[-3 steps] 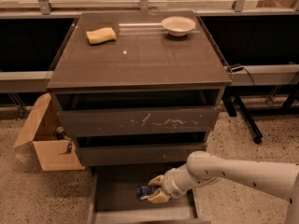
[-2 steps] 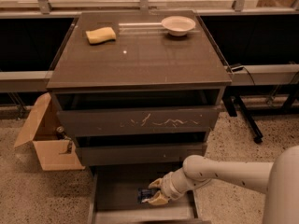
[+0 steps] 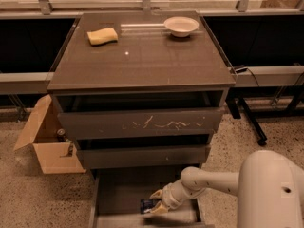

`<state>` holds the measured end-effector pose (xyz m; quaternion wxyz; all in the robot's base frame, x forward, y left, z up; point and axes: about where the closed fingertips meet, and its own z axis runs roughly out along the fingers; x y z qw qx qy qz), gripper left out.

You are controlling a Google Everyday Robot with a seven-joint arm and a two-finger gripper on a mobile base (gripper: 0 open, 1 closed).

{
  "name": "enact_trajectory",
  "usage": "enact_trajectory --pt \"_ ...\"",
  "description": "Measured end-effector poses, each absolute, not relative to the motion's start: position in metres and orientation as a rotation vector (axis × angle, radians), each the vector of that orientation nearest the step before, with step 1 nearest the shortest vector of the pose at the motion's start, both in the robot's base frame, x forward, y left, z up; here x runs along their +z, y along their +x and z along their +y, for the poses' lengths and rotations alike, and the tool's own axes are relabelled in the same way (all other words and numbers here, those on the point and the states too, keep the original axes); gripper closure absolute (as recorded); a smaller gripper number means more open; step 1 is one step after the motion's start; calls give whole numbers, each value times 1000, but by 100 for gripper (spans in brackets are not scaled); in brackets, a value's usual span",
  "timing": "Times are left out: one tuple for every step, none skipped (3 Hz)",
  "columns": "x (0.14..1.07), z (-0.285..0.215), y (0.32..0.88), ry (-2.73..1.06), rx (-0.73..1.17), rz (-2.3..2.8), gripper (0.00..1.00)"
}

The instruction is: Place rxbar blueberry into bottom drawer

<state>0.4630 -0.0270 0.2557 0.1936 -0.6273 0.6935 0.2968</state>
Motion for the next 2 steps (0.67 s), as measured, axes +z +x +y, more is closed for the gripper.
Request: enact_trajectory --pt "210 -24 470 -1742 878 1964 81" --pt "181 -22 472 -1748 901 1981 58"
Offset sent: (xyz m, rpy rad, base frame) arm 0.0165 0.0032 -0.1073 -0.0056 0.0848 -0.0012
